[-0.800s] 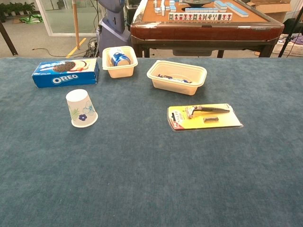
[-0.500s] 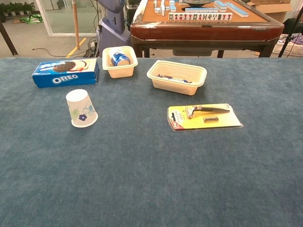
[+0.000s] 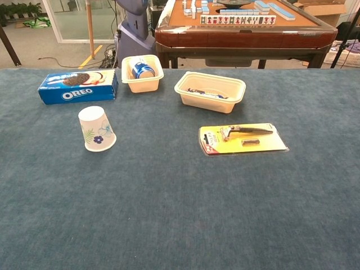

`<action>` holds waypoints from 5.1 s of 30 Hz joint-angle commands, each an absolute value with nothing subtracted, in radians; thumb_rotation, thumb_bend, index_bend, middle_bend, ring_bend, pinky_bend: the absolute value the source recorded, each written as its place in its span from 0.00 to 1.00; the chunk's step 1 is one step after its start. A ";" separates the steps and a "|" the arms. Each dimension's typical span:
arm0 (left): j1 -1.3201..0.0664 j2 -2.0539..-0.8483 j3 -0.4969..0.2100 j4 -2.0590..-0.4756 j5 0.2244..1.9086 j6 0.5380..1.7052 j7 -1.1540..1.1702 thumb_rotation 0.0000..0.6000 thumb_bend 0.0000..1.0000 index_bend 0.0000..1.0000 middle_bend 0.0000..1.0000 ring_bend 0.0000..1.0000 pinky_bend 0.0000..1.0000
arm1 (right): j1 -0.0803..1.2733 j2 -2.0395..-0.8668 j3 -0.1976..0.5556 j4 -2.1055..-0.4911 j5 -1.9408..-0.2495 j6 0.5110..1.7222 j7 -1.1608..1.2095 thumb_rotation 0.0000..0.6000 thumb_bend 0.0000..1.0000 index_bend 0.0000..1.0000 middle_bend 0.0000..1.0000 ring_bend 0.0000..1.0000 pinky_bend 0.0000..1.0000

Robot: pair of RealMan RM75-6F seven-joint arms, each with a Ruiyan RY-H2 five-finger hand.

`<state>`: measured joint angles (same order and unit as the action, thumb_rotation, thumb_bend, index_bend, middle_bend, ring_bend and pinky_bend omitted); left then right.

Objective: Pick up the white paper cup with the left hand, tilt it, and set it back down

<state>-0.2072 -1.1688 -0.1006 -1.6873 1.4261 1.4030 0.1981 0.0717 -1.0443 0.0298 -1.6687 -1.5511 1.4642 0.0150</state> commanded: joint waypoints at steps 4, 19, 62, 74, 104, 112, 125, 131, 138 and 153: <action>-0.324 -1.174 -0.153 -1.683 1.430 1.259 0.049 1.00 0.21 0.23 0.04 0.03 0.00 | 0.075 -1.042 0.034 -1.674 -1.553 1.466 0.012 1.00 0.16 0.19 0.29 0.15 0.22; -0.628 -1.243 -0.237 -1.526 1.287 0.809 -0.195 1.00 0.21 0.26 0.04 0.00 0.00 | 0.082 -1.031 0.034 -1.693 -1.555 1.460 -0.008 1.00 0.16 0.19 0.29 0.15 0.22; -0.807 -1.392 -0.197 -1.345 1.036 0.654 -0.043 1.00 0.21 0.37 0.04 0.00 0.00 | 0.065 -1.026 0.033 -1.664 -1.522 1.462 0.027 1.00 0.16 0.19 0.29 0.15 0.22; -0.773 -1.392 -0.237 -1.362 1.051 0.658 -0.209 1.00 0.21 0.42 0.04 0.00 0.00 | 0.064 -1.026 0.035 -1.666 -1.523 1.465 0.024 1.00 0.16 0.19 0.29 0.15 0.22; -0.674 -1.465 -0.213 -1.257 1.276 0.664 -0.672 1.00 0.21 0.34 0.04 0.00 0.00 | 0.058 -1.016 0.035 -1.683 -1.527 1.473 0.004 1.00 0.16 0.19 0.29 0.15 0.22; -0.668 -1.384 -0.171 -1.281 1.330 0.691 -0.589 1.00 0.21 0.07 0.00 0.00 0.00 | 0.055 -1.010 0.032 -1.687 -1.530 1.474 -0.001 1.00 0.16 0.19 0.29 0.15 0.22; -0.726 -1.298 -0.152 -1.427 1.254 0.727 -0.083 1.00 0.21 0.23 0.00 0.00 0.00 | 0.056 -1.015 0.032 -1.680 -1.531 1.472 0.007 1.00 0.16 0.19 0.29 0.15 0.22; -0.765 -1.331 -0.152 -1.465 1.116 0.734 0.131 1.00 0.21 0.23 0.00 0.00 0.00 | 0.054 -1.015 0.031 -1.675 -1.529 1.471 0.014 1.00 0.16 0.19 0.29 0.15 0.22; -0.832 -1.351 -0.135 -1.499 0.952 0.725 0.326 1.00 0.21 0.19 0.00 0.00 0.00 | 0.050 -1.017 0.030 -1.668 -1.527 1.474 0.023 1.00 0.16 0.19 0.29 0.15 0.22; -0.918 -1.393 -0.094 -1.523 0.711 0.768 0.491 1.00 0.21 0.22 0.00 0.00 0.00 | 0.042 -1.020 0.027 -1.650 -1.523 1.477 0.044 1.00 0.16 0.19 0.29 0.15 0.22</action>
<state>-0.9102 -1.3885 -0.0973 -1.5219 0.7245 0.7627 0.4862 0.0423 -1.0201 0.0272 -1.6502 -1.5224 1.4769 0.0439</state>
